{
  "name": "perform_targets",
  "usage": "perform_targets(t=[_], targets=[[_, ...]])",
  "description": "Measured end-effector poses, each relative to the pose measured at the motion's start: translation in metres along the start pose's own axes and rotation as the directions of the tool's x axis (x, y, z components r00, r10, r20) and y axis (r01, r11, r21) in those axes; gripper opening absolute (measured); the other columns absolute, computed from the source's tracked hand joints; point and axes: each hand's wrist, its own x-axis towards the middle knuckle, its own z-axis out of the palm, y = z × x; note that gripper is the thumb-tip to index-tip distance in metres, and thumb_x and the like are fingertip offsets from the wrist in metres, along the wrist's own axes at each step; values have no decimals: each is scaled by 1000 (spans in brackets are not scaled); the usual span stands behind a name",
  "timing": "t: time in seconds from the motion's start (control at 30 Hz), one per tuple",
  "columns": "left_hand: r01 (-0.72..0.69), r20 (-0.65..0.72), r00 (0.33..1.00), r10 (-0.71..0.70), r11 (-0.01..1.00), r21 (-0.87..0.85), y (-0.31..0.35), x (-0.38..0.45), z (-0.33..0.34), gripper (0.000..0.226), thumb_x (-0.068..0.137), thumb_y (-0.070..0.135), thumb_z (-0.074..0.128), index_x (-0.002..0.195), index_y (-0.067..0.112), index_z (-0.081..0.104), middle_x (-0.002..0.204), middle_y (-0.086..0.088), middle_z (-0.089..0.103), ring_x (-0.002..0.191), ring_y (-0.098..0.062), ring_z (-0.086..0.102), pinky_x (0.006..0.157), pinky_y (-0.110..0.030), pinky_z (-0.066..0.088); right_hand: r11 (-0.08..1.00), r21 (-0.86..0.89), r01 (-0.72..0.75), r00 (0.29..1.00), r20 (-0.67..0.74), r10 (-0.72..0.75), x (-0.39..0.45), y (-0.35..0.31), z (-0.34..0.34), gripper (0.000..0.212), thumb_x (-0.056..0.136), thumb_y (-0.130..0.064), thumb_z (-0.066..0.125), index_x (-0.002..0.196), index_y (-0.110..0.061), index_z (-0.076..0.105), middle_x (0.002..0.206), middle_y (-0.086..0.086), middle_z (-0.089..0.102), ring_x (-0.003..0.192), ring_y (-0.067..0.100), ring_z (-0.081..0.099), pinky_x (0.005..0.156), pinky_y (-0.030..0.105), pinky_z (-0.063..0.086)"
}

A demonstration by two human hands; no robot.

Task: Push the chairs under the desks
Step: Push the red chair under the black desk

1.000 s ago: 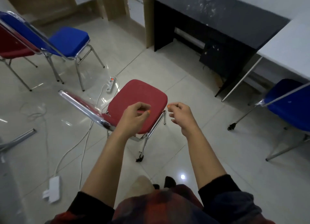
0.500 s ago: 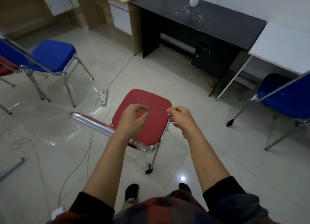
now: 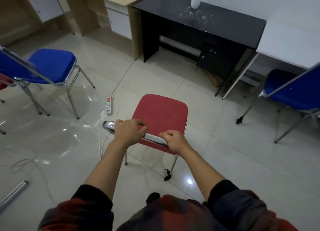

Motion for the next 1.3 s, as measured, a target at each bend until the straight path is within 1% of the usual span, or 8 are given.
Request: perform_targets(t=[0.17, 0.3, 0.47, 0.63, 0.73, 1.0, 1.17, 1.3], targets=[[-15, 77, 997, 12, 999, 37, -9, 10, -3, 37, 90, 53, 48, 106, 31, 72, 96, 8, 73, 84, -14, 62, 83, -34, 47, 996, 33, 88, 966, -249, -77, -21, 4, 13, 26, 96, -24, 54, 88, -10, 74, 87, 5, 74, 84, 26, 66, 73, 38, 53], [-35, -95, 994, 44, 994, 100, -3, -3, 10, 51, 88, 51, 33, 81, 22, 75, 83, 2, 70, 84, -23, 64, 82, -37, 35, 997, -6, 82, 965, -250, -81, -27, 9, 15, 39, 102, -31, 46, 92, -4, 73, 91, 9, 73, 83, 26, 63, 69, 36, 46], [-123, -263, 957, 125, 992, 26, -16, -18, 24, 62, 88, 67, 28, 84, 30, 78, 110, 10, 71, 109, -22, 58, 104, -49, 26, 993, -36, 110, 983, -144, -114, -41, 18, 11, 46, 103, -52, 43, 91, -15, 67, 89, -1, 65, 83, 17, 55, 72, 34, 39], [-124, -193, 976, 99, 985, -121, -19, -45, 25, 69, 79, 73, 23, 102, 34, 74, 128, 12, 60, 130, -20, 40, 117, -50, 7, 983, -150, 104, 994, -4, -105, -53, 17, -2, 49, 94, -66, 49, 117, -28, 68, 116, -3, 67, 107, 18, 60, 92, 35, 48], [-127, -125, 986, 109, 981, -148, -26, -59, 14, 74, 74, 70, 21, 113, 31, 70, 131, 10, 58, 136, -19, 34, 119, -50, 1, 978, -194, 74, 997, 17, -72, -59, 8, 2, 57, 90, -74, 46, 110, -25, 66, 112, 1, 65, 101, 21, 60, 81, 35, 46], [-143, 96, 986, 135, 986, 88, -40, -95, 5, 46, 86, 44, 65, 130, 35, 59, 142, 9, 53, 137, -22, 36, 116, -47, 12, 912, -387, 134, 987, -34, -160, -92, 22, 30, 54, 78, -68, 68, 104, -23, 56, 96, -6, 63, 84, 16, 62, 62, 30, 47], [-97, 128, 989, 76, 981, 168, -48, -88, -7, 43, 88, 43, 64, 131, 37, 61, 139, 8, 56, 130, -21, 47, 113, -45, 19, 924, -365, 115, 984, -83, -155, -97, 28, 49, 38, 85, -45, 72, 111, -22, 57, 106, -2, 66, 88, 19, 61, 65, 30, 43], [-74, 147, 989, 35, 960, 270, -29, -71, -8, 44, 85, 41, 61, 129, 39, 62, 131, 4, 61, 125, -26, 50, 113, -47, 24, 941, -334, 58, 996, -51, -80, -97, 17, 32, 46, 82, -53, 71, 115, -26, 55, 105, -4, 63, 92, 19, 62, 65, 31, 43]])
